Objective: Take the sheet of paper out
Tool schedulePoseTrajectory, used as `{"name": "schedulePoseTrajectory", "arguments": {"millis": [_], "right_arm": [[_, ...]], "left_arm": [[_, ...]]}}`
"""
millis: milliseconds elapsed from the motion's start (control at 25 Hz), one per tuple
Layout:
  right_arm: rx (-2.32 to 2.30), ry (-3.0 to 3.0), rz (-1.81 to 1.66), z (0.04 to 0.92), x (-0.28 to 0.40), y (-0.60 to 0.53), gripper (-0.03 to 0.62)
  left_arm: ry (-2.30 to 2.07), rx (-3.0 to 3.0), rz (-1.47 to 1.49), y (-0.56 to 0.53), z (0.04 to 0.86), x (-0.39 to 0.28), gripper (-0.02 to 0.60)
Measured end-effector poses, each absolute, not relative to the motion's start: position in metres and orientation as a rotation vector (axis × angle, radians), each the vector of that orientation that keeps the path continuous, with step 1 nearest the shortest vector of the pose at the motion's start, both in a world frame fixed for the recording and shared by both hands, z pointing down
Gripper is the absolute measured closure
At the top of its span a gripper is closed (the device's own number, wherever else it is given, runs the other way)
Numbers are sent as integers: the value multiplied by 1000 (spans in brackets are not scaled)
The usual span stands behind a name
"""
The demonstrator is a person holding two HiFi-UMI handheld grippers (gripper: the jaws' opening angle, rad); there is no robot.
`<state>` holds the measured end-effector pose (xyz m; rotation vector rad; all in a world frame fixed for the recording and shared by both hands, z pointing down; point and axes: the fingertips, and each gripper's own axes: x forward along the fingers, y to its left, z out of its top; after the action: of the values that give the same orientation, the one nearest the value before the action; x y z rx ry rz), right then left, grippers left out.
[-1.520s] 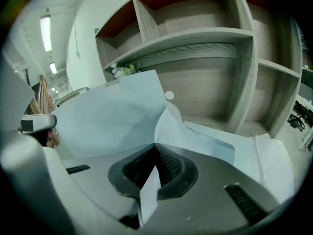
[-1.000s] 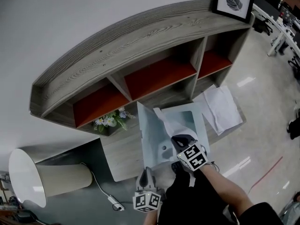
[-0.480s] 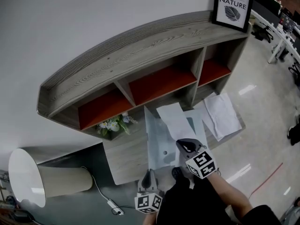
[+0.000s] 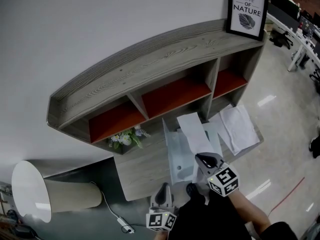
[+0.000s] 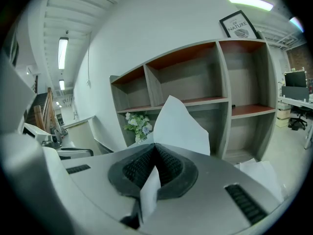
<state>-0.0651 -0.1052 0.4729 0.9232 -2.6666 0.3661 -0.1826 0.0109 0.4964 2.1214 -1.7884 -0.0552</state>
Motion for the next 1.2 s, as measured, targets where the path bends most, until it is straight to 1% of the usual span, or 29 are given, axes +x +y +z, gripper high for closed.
{"name": "schedulePoseTrajectory", "arguments": {"millis": [280, 800, 1200], "right_arm": [[942, -2768, 323, 429, -56, -101, 582], [956, -2918, 156, 344, -45, -92, 582], [948, -2972, 82, 313, -38, -92, 582]], "left_arm": [[-1825, 2199, -79, -9, 453, -182, 568], [-1688, 2323, -184, -50, 388, -155, 569], [-1605, 2462, -109, -67, 340, -136, 571]]}}
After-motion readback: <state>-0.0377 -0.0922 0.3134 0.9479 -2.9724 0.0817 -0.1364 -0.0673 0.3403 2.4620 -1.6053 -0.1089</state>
